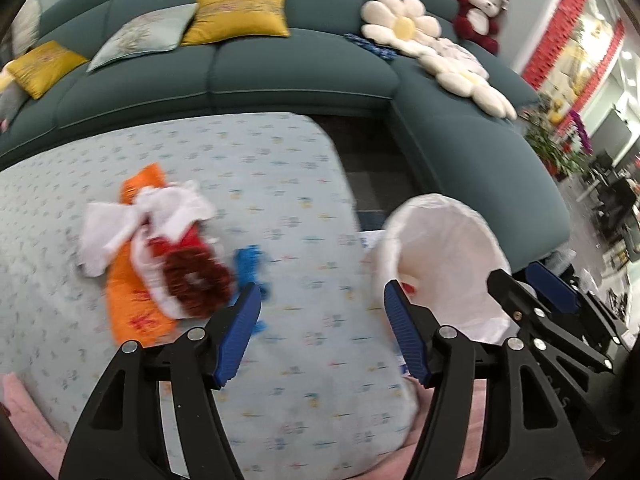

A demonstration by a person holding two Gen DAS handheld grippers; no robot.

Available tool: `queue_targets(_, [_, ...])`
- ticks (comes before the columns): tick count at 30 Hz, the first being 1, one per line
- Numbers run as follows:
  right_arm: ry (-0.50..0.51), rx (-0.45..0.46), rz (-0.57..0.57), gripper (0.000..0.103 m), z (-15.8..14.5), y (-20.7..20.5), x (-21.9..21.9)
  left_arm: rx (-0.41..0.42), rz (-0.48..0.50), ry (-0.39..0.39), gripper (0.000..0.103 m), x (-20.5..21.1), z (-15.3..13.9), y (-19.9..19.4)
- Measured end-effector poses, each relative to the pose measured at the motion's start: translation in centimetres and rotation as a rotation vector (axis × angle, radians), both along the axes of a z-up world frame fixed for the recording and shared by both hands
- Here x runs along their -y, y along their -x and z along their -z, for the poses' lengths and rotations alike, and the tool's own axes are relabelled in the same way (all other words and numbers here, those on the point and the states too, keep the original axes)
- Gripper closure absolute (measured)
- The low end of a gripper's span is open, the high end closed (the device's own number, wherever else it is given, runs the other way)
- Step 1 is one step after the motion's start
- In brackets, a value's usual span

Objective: Collect trash
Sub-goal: 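Grasp the beige polka-dot scrunchie with the left gripper while the right grasps the blue ribbon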

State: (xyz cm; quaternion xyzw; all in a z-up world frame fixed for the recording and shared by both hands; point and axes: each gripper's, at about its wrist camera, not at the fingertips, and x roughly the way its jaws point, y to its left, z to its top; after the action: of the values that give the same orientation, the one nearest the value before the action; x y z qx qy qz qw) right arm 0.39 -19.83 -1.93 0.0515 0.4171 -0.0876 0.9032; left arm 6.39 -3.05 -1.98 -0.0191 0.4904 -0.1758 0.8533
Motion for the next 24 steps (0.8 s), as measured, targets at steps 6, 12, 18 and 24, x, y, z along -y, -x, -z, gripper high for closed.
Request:
queue_targets(6, [-0.001,-0.022,-0.066,0.049,0.8,-0.7,-3.7,-0.023,-0.104,-0.012,0.034,-5.5,1.1,0.0])
queue_targets(12, [0.006,-0.049,-0.116,0.049,1.9,-1.7,-7.0,-0.078,-0.176,-0.013,0.030,-9.5,3.0,0.2])
queue_targets(18, [0.003,-0.086,-0.146,0.049,3.3,-3.3,-9.1,-0.136,-0.221,-0.022,0.021,-12.3,5.4,0.4])
queue_targets(24, [-0.005,-0.124,-0.166,0.049,5.3,-5.0,-10.5,-0.209,-0.255,-0.033,0.021,-13.9,8.4,0.5])
